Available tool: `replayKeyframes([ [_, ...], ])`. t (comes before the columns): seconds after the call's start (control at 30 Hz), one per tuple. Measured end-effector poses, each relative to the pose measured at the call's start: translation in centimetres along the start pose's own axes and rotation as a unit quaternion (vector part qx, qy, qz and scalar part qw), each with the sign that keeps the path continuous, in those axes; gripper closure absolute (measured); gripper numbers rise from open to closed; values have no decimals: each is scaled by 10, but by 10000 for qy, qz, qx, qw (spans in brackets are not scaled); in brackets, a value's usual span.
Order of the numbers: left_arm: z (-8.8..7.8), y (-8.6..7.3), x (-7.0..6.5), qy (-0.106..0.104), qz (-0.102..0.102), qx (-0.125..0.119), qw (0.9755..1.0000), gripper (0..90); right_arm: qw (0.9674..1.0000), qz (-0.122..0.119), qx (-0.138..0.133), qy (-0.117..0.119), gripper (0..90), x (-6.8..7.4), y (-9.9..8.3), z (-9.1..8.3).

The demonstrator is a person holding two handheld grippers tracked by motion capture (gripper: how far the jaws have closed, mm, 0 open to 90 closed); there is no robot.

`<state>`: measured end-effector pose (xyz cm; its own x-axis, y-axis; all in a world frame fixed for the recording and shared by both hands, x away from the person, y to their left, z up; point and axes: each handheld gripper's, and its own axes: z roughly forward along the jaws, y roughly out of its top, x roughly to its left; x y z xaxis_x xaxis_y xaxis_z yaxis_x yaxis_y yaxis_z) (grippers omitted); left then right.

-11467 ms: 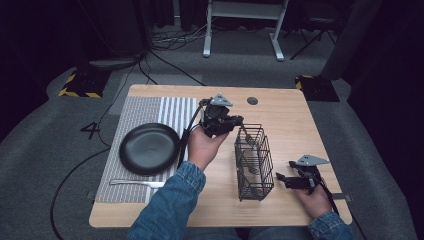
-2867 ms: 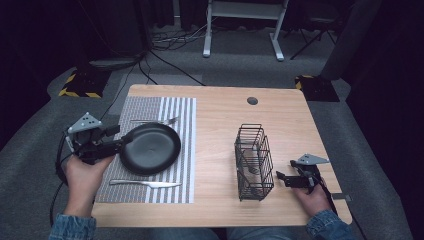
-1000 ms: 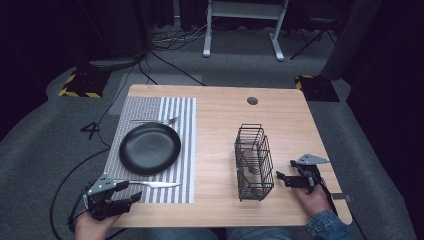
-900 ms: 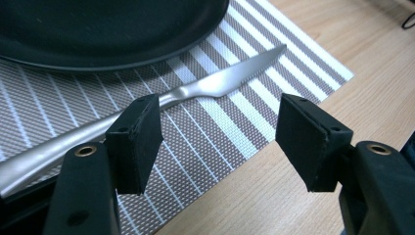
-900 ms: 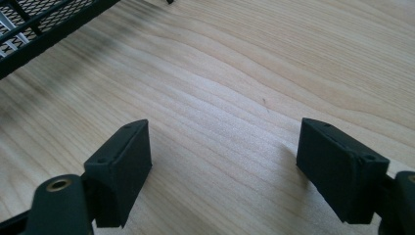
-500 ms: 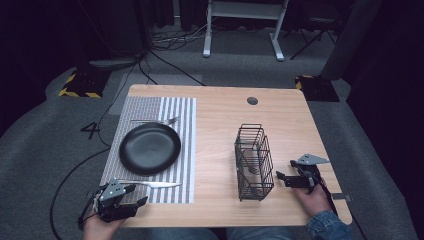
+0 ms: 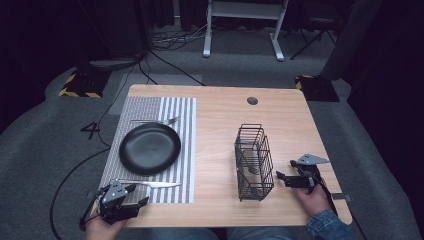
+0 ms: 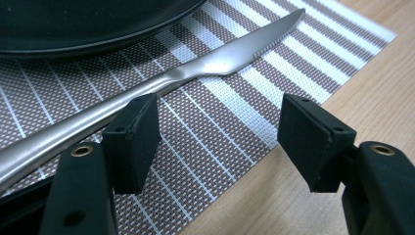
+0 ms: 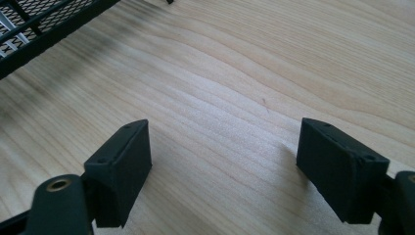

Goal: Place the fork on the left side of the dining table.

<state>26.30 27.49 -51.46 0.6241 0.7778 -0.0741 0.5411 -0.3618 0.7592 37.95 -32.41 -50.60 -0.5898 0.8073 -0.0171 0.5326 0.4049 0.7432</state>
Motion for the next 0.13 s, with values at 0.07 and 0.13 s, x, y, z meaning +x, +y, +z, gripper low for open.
replayKeyframes([
  [0.07,1,0,-4,136,185,59,9997,327,10000,0,0,0,208,0,0,0],
  [0.13,1,0,-3,115,140,43,9998,329,10000,-5,0,1,208,0,0,0],
])
